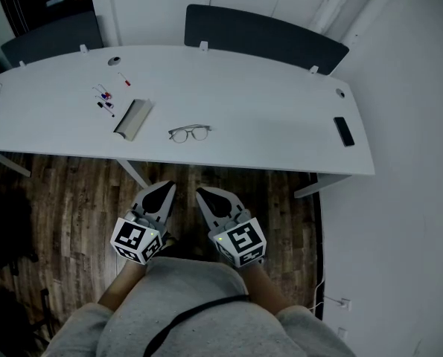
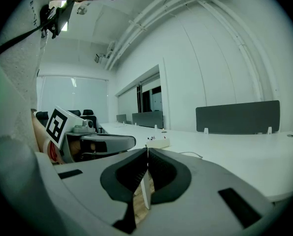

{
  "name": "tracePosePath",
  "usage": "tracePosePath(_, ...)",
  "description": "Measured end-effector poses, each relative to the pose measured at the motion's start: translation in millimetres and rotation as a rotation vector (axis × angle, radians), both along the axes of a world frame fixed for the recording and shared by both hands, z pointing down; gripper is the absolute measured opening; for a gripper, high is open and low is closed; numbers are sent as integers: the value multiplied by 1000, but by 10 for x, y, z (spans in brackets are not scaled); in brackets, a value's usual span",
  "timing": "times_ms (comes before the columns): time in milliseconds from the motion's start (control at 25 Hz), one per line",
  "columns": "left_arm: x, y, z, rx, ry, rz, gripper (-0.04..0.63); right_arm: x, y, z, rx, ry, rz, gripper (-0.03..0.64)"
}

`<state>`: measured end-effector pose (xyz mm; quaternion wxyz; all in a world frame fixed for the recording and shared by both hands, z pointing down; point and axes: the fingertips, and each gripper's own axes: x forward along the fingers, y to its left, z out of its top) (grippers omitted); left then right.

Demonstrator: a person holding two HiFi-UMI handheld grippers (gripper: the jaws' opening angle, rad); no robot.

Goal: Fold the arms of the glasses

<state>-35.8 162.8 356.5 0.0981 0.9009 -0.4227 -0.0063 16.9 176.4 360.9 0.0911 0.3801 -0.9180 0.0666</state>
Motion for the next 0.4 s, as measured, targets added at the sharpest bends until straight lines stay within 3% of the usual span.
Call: tracePosePath(400,58,-71,-33,5,4,0,15,17,-92,-60,4,0,-16,20)
